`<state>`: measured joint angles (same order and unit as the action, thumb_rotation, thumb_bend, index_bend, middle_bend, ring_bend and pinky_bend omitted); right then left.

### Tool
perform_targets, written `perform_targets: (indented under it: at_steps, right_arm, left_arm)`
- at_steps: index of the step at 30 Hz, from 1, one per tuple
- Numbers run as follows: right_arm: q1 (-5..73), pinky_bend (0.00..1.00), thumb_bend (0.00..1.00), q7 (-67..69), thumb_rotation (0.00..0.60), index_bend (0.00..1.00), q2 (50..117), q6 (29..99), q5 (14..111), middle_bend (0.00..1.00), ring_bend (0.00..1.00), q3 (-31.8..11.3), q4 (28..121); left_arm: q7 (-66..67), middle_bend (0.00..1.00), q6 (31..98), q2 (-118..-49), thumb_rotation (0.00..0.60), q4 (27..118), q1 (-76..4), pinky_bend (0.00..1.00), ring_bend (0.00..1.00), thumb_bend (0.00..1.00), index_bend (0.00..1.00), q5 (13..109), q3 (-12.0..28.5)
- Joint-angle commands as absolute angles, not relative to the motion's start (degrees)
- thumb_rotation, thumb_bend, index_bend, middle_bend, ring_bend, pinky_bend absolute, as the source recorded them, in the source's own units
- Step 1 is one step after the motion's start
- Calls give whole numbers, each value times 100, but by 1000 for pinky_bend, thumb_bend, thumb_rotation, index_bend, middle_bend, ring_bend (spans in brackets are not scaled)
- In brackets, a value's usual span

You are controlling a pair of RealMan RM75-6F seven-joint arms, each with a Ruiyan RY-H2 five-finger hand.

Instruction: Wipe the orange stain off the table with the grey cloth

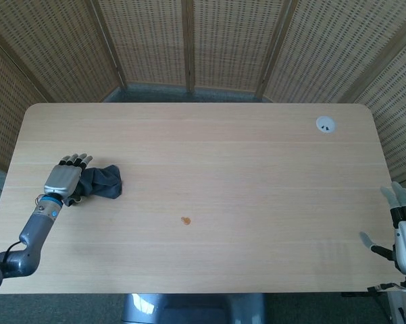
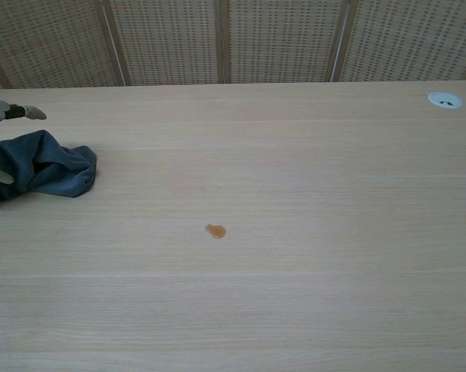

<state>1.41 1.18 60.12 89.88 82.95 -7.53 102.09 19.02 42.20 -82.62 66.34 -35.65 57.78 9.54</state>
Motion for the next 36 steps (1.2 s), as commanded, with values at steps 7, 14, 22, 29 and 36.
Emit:
perform_targets:
  at_steps: [7,14,22,29,36]
  right_arm:
    - [134,107,178,165,600,104,5987,8991,8274,0,0,-768,10203]
    - [130,107,180,161,600,104,5984,9002,8294,0,0,-763,10210]
    - [120,107,178,169,600,104,5983,9020,8285,0,0,-771,10214]
    - [126,107,178,149,600,104,5986,9010,8292,0,0,-768,10216]
    - [124,107,178,145,600,104,5985,9011,8288,0,0,-769,10223]
  left_arm:
    - [2366,179,4434,-8720,600,6219,-3695,461,163,118,170,5507,787]
    - [2829,669,4540,-8832,600,6153,-3716,865,644,210,661,5315,648]
    - [3410,742,4705,-8815,600,6352,-3746,960,722,265,730,5066,532]
    - [3040,744,5069,-8633,600,6658,-3684,967,729,269,732,5649,505]
    - [1759,742,6019,-8403,600,6889,-3547,968,729,265,730,7321,354]
